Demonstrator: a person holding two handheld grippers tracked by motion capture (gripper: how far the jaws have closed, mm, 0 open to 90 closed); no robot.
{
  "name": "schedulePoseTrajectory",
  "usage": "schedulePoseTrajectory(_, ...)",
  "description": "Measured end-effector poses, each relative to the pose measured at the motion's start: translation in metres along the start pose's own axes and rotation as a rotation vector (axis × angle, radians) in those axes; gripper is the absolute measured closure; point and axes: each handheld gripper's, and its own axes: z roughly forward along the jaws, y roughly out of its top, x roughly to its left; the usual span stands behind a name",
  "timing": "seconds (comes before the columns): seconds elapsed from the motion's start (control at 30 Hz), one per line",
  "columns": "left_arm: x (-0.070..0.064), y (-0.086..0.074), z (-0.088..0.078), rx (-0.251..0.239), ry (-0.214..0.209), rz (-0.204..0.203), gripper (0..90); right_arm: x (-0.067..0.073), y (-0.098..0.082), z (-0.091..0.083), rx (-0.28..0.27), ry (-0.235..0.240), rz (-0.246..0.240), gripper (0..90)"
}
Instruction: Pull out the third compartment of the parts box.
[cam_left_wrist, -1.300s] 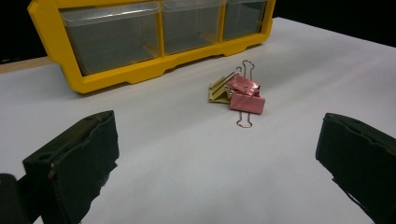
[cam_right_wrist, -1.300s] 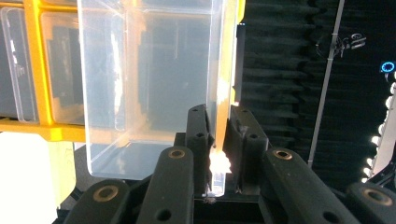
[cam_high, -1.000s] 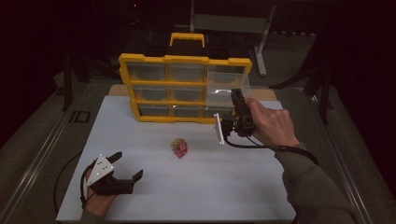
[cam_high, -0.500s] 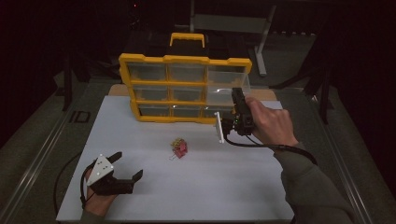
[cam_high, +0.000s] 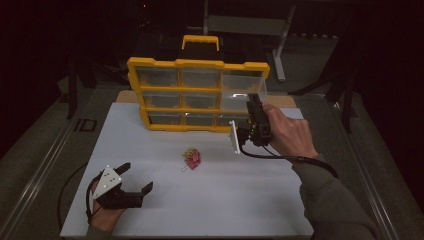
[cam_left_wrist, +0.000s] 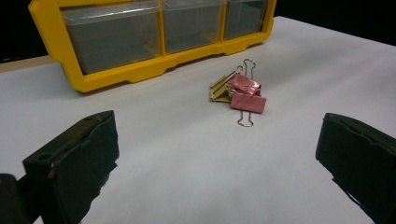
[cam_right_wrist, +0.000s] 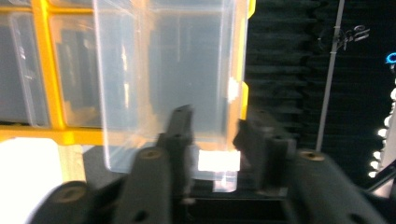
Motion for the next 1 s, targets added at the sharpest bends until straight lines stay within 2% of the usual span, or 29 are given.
schedulePoseTrajectory(0.2, 0.000, 0.000, 0.000, 0.002, 0.001, 0.000, 0.0, 0.009, -0.002, -0.006, -0.027, -0.022, 0.083, 30.8)
schedulePoseTrajectory(0.3, 0.000, 0.000, 0.000, 0.003, 0.000, 0.001, 0.0, 0.012, -0.004, -0.009, -0.032, -0.001, 0.188, 20.4)
schedulePoseTrajectory(0.33, 0.000, 0.000, 0.000, 0.003, 0.000, 0.002, 0.0, 0.013, -0.006, -0.012, -0.042, 0.011, 0.240, 18.5)
schedulePoseTrajectory(0.47, 0.000, 0.000, 0.000, 0.003, 0.001, 0.000, 0.0, 0.021, -0.012, -0.017, -0.062, 0.061, 0.362, 15.7)
schedulePoseTrajectory(0.5, 0.000, 0.000, 0.000, 0.003, 0.001, 0.000, 0.0, 0.021, -0.012, -0.017, -0.062, 0.061, 0.362, 15.7)
schedulePoseTrajectory(0.53, 0.000, 0.000, 0.000, 0.003, 0.002, -0.001, 0.0, 0.024, -0.014, -0.019, -0.067, 0.080, 0.401, 15.2)
schedulePoseTrajectory(0.57, 0.000, 0.000, 0.000, 0.003, 0.002, -0.002, 0.0, 0.031, -0.018, -0.024, -0.081, 0.128, 0.488, 14.3)
schedulePoseTrajectory(0.8, 0.000, 0.000, 0.000, 0.001, 0.003, -0.005, 0.0, 0.063, -0.040, -0.034, -0.105, 0.264, 0.743, 14.5)
schedulePoseTrajectory(1.0, 0.000, -0.001, -0.001, 0.004, 0.008, -0.006, 0.0, 0.089, -0.056, -0.039, -0.128, 0.347, 0.885, 15.0)
